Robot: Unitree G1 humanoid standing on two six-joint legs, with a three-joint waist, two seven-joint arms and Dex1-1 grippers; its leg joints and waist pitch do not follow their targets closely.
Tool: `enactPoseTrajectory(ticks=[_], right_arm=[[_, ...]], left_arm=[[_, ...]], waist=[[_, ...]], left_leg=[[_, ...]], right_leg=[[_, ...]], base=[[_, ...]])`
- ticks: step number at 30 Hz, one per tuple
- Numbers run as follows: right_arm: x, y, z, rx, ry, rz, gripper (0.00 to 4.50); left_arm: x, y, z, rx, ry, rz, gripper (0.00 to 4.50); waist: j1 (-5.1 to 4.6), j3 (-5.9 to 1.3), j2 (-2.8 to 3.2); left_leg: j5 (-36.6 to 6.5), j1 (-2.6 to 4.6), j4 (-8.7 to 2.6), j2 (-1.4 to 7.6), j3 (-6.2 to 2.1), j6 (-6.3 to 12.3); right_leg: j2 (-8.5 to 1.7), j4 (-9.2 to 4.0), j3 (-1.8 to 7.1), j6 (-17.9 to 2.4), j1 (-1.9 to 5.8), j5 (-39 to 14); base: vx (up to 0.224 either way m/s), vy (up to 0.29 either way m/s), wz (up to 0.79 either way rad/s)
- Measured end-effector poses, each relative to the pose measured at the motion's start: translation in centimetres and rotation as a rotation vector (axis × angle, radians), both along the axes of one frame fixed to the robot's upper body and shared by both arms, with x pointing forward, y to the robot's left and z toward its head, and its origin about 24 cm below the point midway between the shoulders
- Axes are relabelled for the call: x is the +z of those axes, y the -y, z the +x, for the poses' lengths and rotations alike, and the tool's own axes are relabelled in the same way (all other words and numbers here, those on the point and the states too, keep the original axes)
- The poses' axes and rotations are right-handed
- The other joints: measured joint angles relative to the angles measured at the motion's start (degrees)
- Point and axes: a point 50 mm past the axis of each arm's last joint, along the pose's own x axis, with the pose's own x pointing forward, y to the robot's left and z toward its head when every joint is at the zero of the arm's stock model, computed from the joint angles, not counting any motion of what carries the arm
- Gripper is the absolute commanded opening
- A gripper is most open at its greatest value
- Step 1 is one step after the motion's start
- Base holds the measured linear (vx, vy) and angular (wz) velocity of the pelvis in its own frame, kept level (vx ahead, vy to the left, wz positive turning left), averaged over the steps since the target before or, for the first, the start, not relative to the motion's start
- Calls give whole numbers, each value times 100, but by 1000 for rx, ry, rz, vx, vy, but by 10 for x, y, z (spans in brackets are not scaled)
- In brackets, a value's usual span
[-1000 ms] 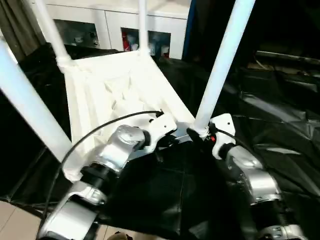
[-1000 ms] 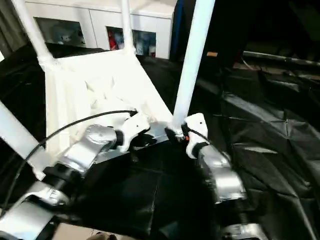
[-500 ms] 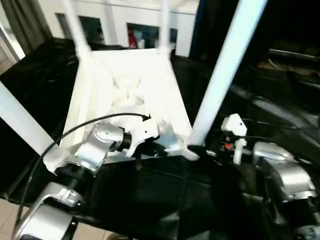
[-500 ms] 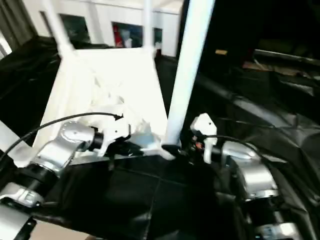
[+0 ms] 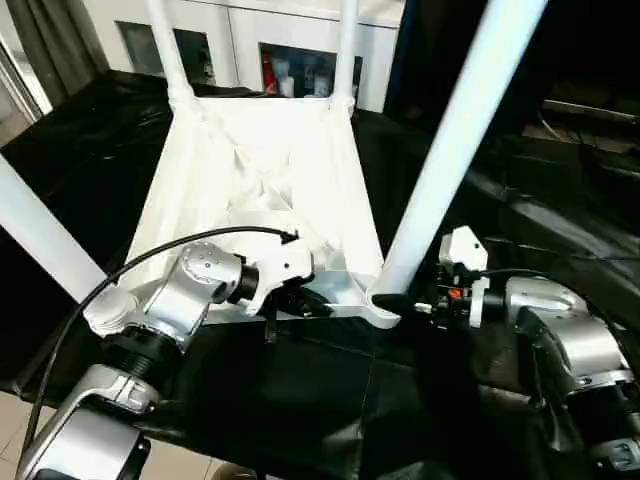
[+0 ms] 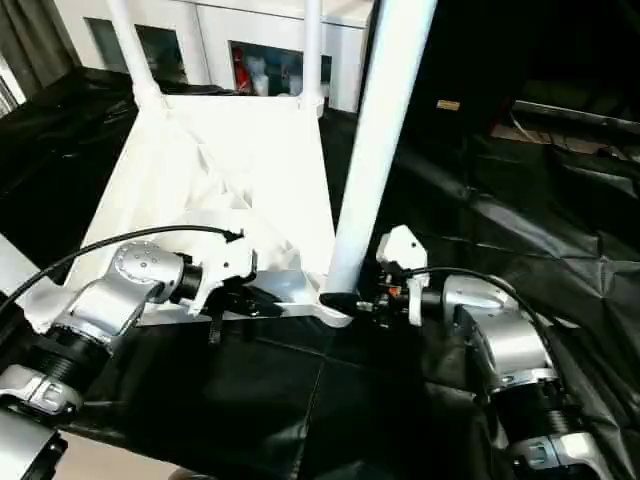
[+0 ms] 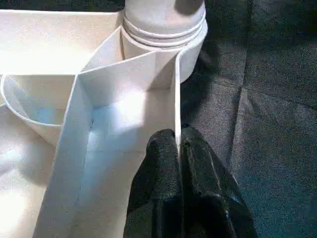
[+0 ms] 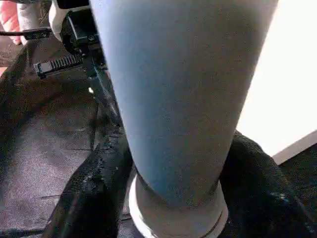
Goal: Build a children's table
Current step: Rotate leg to tighten
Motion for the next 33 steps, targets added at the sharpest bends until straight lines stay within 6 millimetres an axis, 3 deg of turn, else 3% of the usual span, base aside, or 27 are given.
enactPoseTrajectory(ticks=[6,11,17,19,22,26,28,32,33], right_arm=[[0,2,0,-1,1,-7,197],[-4,2,-2,-43,-2,13,195],[-19,-10,8,-397,15,75,193],[-22,-21,15,-608,13,104,193],[-24,-25,19,-732,26,76,193],[-26,-33,22,-837,44,55,193],[-25,-32,23,-842,53,49,247],[-28,-32,21,-841,41,44,270],[-28,-30,21,-828,44,42,296]], left_arm=[[0,1,0,-5,3,1,0],[-2,5,0,5,9,-4,0],[-7,25,11,167,64,-9,0],[-11,40,16,251,73,-9,0],[-14,52,17,301,68,-9,0],[-15,61,18,335,71,-5,0],[-15,62,18,336,73,-7,0],[-14,64,17,325,73,-12,0],[-14,64,17,318,73,-14,0]], waist=[[17,0,0],[24,-1,-1],[-76,7,-23],[-135,5,-28],[-156,4,6],[-234,39,91],[-302,57,118],[-312,60,113],[-314,60,112]], left_leg=[[0,0,0,0,1,-1],[-1,8,0,1,2,-1],[-2,72,0,-8,5,-4],[-3,83,2,-13,-13,-4],[-4,91,-32,-23,-76,-2],[-6,98,-57,-11,-145,1],[-7,100,-55,-30,-155,2],[-22,96,-60,-92,-155,28],[-23,92,-60,-113,-152,30]], right_leg=[[-1,0,0,0,1,0],[-1,-1,0,1,13,-1],[-5,-16,15,60,58,-37],[-5,-33,4,68,74,-44],[-3,-174,-64,73,102,-47],[-11,-402,-208,71,226,-48],[-21,-445,-209,70,266,-50],[-82,-431,-197,70,259,-50],[-106,-406,-190,70,261,-50]], base=[[0,0,0],[0,0,0],[-23,2,-2],[-55,6,-3],[-58,26,-4],[-3,14,0],[-10,54,2],[0,0,0],[0,0,0]])
